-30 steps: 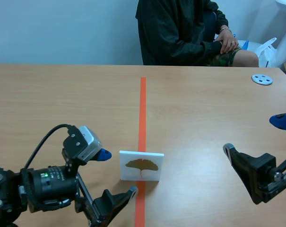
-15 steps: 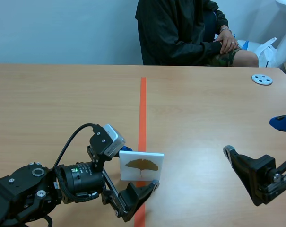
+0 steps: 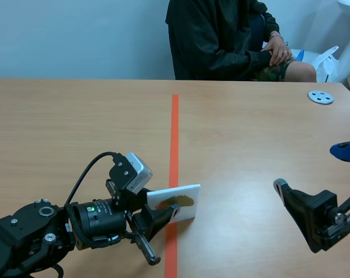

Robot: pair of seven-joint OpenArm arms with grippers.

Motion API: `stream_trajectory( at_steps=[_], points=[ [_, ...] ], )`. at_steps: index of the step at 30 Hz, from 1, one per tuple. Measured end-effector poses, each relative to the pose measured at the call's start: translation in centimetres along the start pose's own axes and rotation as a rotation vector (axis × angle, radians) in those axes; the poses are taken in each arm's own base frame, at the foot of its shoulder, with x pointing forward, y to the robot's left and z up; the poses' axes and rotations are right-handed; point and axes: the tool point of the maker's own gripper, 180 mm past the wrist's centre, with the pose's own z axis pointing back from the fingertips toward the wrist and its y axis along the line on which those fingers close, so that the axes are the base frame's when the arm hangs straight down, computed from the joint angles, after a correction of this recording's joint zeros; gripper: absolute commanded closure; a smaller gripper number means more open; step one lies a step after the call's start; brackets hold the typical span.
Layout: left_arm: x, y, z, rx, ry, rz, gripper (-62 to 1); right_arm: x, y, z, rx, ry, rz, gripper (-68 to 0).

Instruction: Sort the leaf by its shape. The table is split by an orange tape line. A compound leaf with several leaflets goes to the left side, a simple leaf with one blade goes to the right side. Return to the home posture when a red brick is placed on the table.

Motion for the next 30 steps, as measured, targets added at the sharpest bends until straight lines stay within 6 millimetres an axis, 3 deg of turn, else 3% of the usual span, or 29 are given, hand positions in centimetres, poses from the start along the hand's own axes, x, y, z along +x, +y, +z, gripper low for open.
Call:
stream_trajectory(
  at_steps=[3, 9, 12, 15, 19, 22, 25, 30],
  points=[
    [0.0, 0.0, 0.0, 0.0, -0.002, 0.0, -2.8, 0.0, 0.0, 0.0, 0.0, 0.0, 0.0, -67.9],
    [0.7, 0.4, 0.1, 0.014, -0.017, 0.029, -2.7, 0.0, 0.0, 0.0, 0.0, 0.0, 0.0, -67.9],
    [2.7, 1.5, 0.3, 0.049, -0.05, 0.072, -2.7, 0.0, 0.0, 0.0, 0.0, 0.0, 0.0, -67.9],
    [6.3, 3.2, 1.0, 0.088, -0.116, 0.059, -2.7, 0.0, 0.0, 0.0, 0.0, 0.0, 0.0, -67.9],
    [10.5, 7.1, 3.5, 0.205, -0.19, -0.01, -2.7, 0.0, 0.0, 0.0, 0.0, 0.0, 0.0, -67.9],
    [12.2, 12.4, 7.0, 0.408, -0.237, -0.012, -2.7, 0.0, 0.0, 0.0, 0.0, 0.0, 0.0, -67.9],
    [12.7, 17.1, 11.4, 0.591, -0.253, -0.013, -2.8, 0.0, 0.0, 0.0, 0.0, 0.002, 0.0, -67.9],
    [11.2, 20.7, 15.4, 0.725, -0.193, -0.033, -2.8, -0.1, 0.0, 0.0, 0.0, 0.007, 0.0, -67.9]
  ],
)
